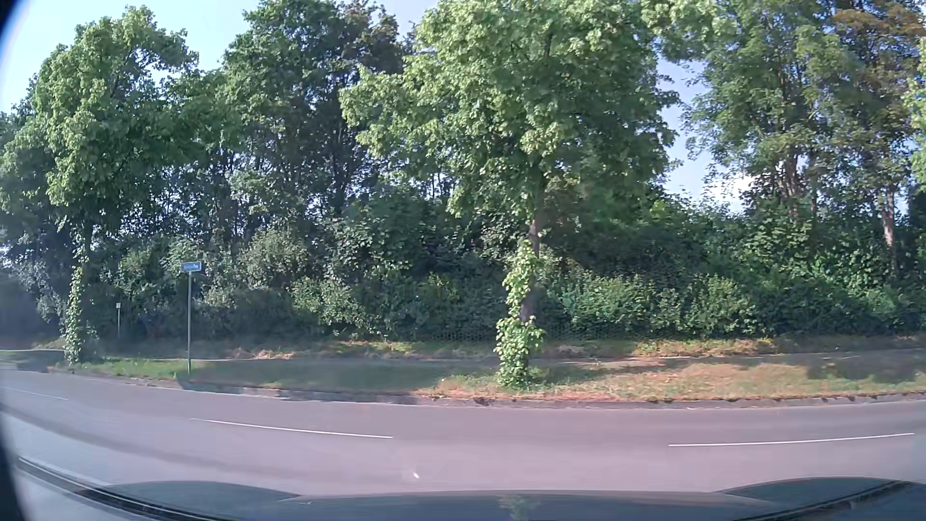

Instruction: Follow the waypoints while adhering to traffic rules and regulations

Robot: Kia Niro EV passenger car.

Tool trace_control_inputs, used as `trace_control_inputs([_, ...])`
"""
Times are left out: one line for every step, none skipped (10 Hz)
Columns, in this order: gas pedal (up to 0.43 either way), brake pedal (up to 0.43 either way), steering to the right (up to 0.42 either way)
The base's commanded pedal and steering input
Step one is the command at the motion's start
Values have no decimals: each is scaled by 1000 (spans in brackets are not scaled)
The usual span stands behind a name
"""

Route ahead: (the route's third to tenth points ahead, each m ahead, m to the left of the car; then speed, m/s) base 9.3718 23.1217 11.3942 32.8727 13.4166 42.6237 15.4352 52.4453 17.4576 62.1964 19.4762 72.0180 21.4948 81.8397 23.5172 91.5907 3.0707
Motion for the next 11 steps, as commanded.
trace_control_inputs([287,18,-410])
trace_control_inputs([287,18,-419])
trace_control_inputs([287,18,-427])
trace_control_inputs([287,18,-431])
trace_control_inputs([287,18,-435])
trace_control_inputs([287,18,-440])
trace_control_inputs([287,18,-444])
trace_control_inputs([287,18,-452])
trace_control_inputs([287,18,-466])
trace_control_inputs([287,18,-469])
trace_control_inputs([299,18,-455])
